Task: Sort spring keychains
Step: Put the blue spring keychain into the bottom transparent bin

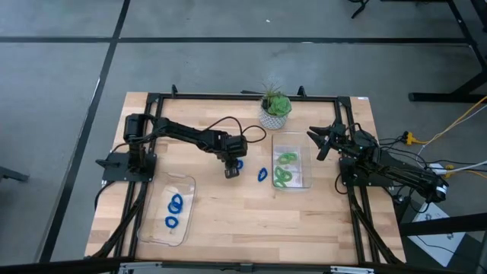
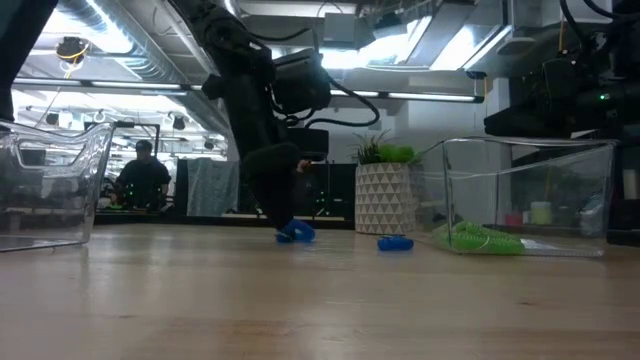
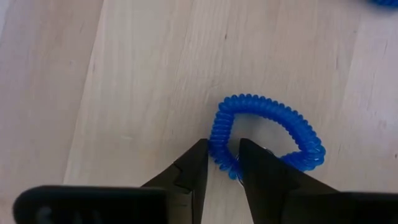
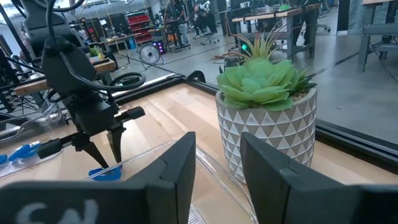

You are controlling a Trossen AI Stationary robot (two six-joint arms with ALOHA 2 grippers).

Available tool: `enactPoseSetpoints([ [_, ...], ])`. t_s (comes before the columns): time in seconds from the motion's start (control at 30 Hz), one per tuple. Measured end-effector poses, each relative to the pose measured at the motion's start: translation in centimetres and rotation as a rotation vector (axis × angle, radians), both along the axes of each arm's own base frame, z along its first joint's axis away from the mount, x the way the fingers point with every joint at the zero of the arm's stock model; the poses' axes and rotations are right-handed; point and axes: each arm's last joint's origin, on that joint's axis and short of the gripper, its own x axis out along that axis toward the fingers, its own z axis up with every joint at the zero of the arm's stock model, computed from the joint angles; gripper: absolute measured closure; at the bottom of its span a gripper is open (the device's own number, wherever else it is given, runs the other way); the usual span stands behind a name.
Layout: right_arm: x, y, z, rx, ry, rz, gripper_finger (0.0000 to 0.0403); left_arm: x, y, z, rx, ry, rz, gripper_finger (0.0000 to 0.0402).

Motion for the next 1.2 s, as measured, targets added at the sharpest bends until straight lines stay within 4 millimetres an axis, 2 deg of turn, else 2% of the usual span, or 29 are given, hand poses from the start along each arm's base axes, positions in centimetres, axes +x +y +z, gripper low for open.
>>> enactPoseSetpoints([
  [0.13,0.0,0.0,0.0,0.0,0.0,0.0,0.0276,0.0,0.0,0.0,-0.002,0.003,-0.001,0.033],
  [0.4,0.0,0.0,0.0,0.0,0.0,0.0,0.0276,-0.1,-0.1,0.0,-0.006,0.007,-0.012,0.0391],
  [0.7,0.0,0.0,0.0,0.0,0.0,0.0,0.0276,-0.2,-0.2,0.6,-0.013,0.011,-0.028,0.0397],
  [0.87,0.0,0.0,0.0,0.0,0.0,0.0,0.0276,0.1,-0.1,2.3,-0.001,-0.056,-0.026,0.0396],
  [1.2,0.0,0.0,0.0,0.0,0.0,0.0,0.0276,-0.8,0.1,6.2,0.032,-0.169,-0.012,0.0397],
])
